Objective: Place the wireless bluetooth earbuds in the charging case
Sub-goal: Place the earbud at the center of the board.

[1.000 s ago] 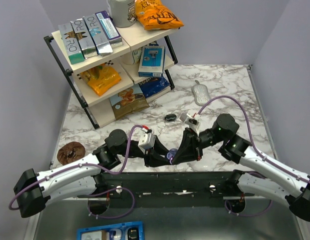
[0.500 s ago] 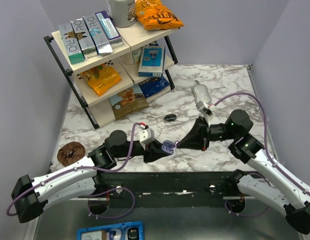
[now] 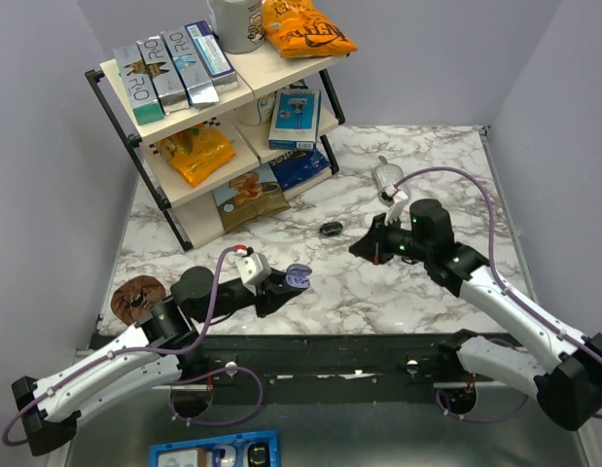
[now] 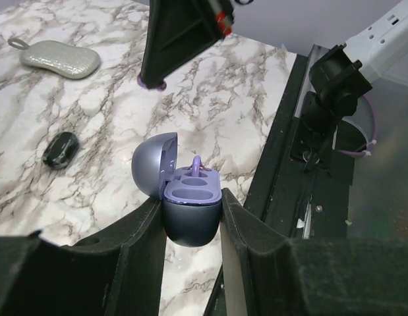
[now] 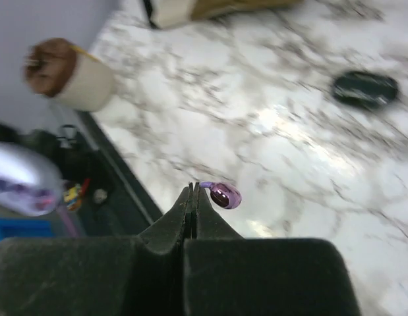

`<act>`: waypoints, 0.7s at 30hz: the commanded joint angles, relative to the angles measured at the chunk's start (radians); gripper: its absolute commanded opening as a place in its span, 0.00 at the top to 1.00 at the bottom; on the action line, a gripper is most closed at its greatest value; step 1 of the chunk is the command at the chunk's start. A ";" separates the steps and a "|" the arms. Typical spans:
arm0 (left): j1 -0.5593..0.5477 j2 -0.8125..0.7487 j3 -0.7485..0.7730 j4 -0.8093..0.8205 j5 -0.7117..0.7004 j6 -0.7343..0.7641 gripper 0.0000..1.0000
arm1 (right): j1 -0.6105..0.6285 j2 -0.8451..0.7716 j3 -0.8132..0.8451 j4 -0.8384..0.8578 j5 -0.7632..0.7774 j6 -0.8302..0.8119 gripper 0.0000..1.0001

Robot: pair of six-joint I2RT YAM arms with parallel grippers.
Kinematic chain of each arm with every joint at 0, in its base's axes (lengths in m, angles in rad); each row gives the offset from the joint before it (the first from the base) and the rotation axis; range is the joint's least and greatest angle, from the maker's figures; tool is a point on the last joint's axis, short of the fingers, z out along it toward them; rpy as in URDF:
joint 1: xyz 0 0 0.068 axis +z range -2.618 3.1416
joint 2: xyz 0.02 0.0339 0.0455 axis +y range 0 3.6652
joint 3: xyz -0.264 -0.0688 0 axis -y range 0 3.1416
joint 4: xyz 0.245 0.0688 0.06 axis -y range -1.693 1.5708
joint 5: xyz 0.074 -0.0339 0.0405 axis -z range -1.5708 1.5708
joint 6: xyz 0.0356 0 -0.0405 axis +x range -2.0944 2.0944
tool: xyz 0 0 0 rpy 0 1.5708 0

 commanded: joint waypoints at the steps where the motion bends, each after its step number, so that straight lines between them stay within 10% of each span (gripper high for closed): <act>1: 0.003 -0.049 0.000 -0.055 -0.034 0.028 1.00 | -0.001 0.091 -0.009 -0.134 0.201 -0.119 0.99; 21: 0.003 -0.052 -0.023 0.021 0.086 0.014 1.00 | 0.206 0.465 0.183 -0.080 0.207 -0.578 0.99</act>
